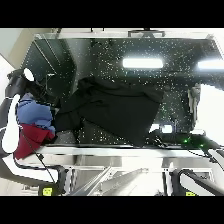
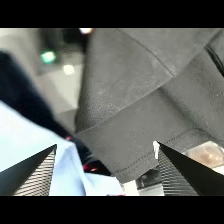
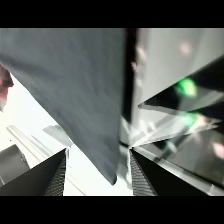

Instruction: Fold the shirts.

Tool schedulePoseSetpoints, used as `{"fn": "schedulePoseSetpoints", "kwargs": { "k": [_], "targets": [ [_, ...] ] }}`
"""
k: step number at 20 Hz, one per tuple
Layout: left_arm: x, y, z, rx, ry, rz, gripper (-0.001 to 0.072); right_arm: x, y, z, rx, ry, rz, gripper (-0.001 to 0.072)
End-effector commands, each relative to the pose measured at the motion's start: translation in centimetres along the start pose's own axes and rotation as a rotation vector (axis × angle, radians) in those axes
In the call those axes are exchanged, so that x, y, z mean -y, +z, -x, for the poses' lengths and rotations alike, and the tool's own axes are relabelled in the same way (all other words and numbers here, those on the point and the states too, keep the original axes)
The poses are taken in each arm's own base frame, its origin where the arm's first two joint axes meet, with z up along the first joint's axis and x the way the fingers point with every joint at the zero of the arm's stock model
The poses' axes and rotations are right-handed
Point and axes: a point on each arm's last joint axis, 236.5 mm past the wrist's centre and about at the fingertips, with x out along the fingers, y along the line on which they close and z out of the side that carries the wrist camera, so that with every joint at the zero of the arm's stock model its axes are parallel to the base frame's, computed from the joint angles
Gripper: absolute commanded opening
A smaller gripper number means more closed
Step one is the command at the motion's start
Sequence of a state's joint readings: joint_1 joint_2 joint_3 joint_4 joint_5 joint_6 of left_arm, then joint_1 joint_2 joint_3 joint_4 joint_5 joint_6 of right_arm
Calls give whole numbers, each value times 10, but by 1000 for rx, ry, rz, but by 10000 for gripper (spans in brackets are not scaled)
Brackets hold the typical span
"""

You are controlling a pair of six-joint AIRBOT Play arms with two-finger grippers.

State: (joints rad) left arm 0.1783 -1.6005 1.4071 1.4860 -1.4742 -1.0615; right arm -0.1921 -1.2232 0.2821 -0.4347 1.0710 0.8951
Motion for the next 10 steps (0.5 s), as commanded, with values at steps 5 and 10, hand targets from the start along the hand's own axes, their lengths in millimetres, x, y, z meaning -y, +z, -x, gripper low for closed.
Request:
{"fn": "schedulePoseSetpoints", "kwargs": {
  "k": [5, 10],
  "targets": [
    [-16, -17, -77, -155, -115, -77, 705, -15, -2, -28, 24, -18, 42, 470],
    [3, 2, -91, -159, -258, -70, 441, -15, 1, -29, 37, -16, 31, 470]
  ]
}}
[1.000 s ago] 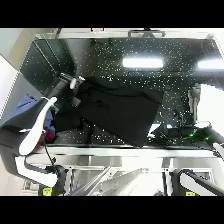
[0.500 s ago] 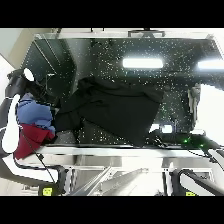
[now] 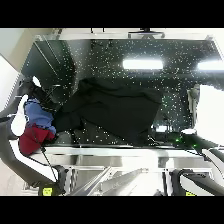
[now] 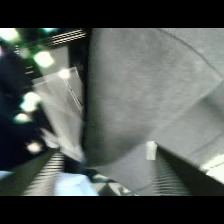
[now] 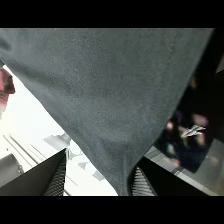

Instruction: Fold the shirts.

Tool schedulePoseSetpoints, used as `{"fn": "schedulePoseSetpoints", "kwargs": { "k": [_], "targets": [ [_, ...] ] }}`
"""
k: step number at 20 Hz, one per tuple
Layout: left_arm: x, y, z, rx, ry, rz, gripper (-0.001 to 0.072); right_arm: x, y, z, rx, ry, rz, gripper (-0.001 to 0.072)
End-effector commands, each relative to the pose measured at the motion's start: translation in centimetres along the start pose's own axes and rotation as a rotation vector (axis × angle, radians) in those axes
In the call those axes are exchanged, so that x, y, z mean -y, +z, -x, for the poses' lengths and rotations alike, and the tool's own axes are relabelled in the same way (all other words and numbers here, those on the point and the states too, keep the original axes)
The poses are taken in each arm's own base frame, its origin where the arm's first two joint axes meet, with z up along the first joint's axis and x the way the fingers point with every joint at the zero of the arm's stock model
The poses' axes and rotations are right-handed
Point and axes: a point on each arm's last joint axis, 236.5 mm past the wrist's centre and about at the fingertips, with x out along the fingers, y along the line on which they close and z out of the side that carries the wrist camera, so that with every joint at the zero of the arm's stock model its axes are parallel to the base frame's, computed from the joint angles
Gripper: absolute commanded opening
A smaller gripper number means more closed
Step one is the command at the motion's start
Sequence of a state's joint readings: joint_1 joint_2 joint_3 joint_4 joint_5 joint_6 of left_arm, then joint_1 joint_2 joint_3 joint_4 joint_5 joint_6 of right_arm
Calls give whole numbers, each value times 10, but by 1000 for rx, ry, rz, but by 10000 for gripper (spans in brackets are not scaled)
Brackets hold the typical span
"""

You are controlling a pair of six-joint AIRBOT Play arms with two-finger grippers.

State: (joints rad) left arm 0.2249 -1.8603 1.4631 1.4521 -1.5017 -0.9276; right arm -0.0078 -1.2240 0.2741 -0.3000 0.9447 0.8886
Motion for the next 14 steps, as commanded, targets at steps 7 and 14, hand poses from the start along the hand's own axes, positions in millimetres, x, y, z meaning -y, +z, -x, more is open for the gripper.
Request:
{"fn": "schedulePoseSetpoints", "kwargs": {
  "k": [7, 14],
  "targets": [
    [65, 56, 34, 194, -308, -93, 25, 12, -3, -9, -22, -21, -50, 355],
    [89, 74, 68, 284, -396, -130, 26, 4, 9, -9, 5, 5, -15, 147]
  ]
}}
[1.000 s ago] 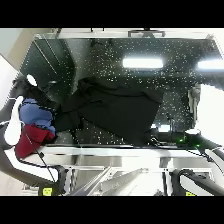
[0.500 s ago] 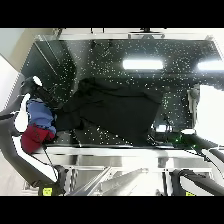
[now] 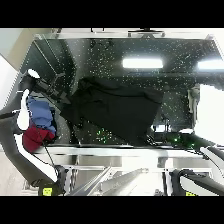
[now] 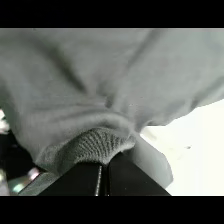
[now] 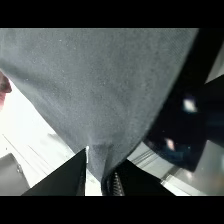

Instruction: Fold the shirts.

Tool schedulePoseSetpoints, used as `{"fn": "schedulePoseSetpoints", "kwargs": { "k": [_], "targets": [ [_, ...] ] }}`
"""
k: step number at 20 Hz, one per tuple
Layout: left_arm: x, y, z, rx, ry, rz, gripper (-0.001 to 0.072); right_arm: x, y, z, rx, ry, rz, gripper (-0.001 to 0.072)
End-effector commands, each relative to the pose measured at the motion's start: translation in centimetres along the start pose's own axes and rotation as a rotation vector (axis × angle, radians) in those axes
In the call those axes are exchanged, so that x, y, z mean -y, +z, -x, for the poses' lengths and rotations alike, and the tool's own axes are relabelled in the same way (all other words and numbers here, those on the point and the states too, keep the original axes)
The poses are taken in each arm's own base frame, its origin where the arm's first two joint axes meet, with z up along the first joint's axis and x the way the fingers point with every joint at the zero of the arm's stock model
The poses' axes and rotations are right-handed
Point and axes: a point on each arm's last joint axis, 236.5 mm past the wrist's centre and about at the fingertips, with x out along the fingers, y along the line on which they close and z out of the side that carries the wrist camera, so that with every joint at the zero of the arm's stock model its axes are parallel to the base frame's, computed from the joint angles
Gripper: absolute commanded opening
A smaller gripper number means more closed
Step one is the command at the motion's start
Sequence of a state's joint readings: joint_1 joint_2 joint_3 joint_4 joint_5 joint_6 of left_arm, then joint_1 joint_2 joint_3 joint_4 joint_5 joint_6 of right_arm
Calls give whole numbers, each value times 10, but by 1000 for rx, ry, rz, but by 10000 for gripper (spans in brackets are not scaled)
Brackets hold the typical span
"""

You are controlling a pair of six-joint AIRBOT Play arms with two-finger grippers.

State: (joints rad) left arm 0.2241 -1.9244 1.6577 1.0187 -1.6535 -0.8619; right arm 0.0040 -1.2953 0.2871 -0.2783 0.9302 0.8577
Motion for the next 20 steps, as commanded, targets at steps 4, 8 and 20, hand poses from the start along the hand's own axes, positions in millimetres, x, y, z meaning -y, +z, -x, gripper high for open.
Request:
{"fn": "schedulePoseSetpoints", "kwargs": {
  "k": [4, 8, 20],
  "targets": [
    [54, 36, 22, 162, -219, -44, 24, -53, 24, 9, 50, 169, 105, 17],
    [155, 68, 110, 463, -540, -197, 14, -184, 58, 96, 161, 472, 409, 17],
    [489, -108, 449, 1634, -366, -878, 32, -495, -99, 465, 1246, 271, 1301, 16]
  ]
}}
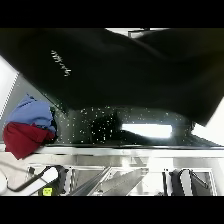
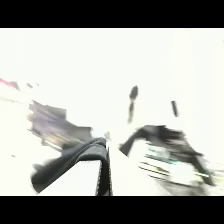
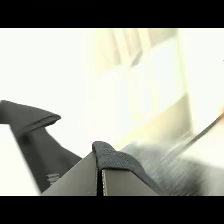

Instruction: Fold the shirts.

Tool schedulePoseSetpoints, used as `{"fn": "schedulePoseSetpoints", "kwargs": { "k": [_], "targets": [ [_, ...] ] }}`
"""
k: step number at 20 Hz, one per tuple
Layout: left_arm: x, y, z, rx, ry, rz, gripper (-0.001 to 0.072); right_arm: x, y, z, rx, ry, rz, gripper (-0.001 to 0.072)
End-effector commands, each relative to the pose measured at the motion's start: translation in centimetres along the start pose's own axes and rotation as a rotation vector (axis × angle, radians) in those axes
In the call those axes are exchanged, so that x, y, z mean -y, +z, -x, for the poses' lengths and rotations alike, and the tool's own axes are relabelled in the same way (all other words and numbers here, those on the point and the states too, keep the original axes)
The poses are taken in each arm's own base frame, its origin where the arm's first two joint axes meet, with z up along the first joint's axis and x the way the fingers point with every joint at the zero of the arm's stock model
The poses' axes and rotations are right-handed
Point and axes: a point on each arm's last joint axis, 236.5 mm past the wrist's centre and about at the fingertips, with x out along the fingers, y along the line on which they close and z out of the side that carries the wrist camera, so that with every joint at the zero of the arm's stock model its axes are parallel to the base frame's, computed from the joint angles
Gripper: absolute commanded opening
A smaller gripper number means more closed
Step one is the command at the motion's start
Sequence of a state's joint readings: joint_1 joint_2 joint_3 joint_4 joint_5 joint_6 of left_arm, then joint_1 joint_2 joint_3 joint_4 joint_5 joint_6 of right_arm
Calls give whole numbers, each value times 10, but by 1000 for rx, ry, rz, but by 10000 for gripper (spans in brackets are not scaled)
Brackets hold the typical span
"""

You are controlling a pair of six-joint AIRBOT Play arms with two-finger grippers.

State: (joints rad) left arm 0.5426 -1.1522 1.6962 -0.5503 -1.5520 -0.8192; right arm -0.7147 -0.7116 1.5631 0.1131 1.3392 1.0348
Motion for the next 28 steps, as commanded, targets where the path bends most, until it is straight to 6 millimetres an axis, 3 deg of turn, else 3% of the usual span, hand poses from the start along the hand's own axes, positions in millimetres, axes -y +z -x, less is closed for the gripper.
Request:
{"fn": "schedulePoseSetpoints", "kwargs": {
  "k": [1, 3, 6, 7, 9, 11, 12, 15, 16, 19, 22, 23, 24, 25, 26, 28],
  "targets": [
    [44, 41, -11, 67, 341, -306, 32, -44, 35, -2, 42, -113, 175, 16],
    [19, 29, 2, -23, 570, -372, 33, -14, 23, 2, -18, -219, 163, 16],
    [-31, -12, 7, -182, 619, -285, 33, 20, 0, 4, -79, -224, 87, 16],
    [-60, -36, 4, -250, 614, -226, 32, 39, -14, 4, -104, -220, 34, 16],
    [-128, -94, 1, -398, 645, -141, 33, 92, -63, 4, -196, -253, -99, 15],
    [-203, -158, 1, -528, 708, -94, 32, 164, -143, 4, -316, -367, -247, 16],
    [-243, -198, 7, -610, 748, -74, 33, 201, -195, 7, -394, -431, -322, 16],
    [-339, -317, 48, -775, 840, 74, 33, 278, -351, 21, -590, -576, -508, 16],
    [-363, -345, 63, -794, 863, 123, 33, 302, -394, 26, -634, -621, -543, 16],
    [-419, -397, 100, -845, 878, 218, 33, 359, -474, 29, -676, -706, -643, 16],
    [-440, -421, 111, -876, 852, 258, 38, 387, -510, 6, -652, -635, -740, 18],
    [-441, -423, 115, -879, 849, 281, 177, 391, -513, -2, -634, -612, -771, 26],
    [-440, -420, 118, -870, 863, 308, 361, 394, -510, -9, -618, -592, -787, 93],
    [-436, -414, 120, -869, 866, 326, 564, 397, -502, -13, -609, -578, -779, 250],
    [-430, -405, 125, -875, 865, 339, 720, 395, -489, -17, -599, -542, -774, 329],
    [-409, -383, 143, -912, 855, 393, 706, 384, -453, -14, -588, -448, -782, 334]
  ]
}}
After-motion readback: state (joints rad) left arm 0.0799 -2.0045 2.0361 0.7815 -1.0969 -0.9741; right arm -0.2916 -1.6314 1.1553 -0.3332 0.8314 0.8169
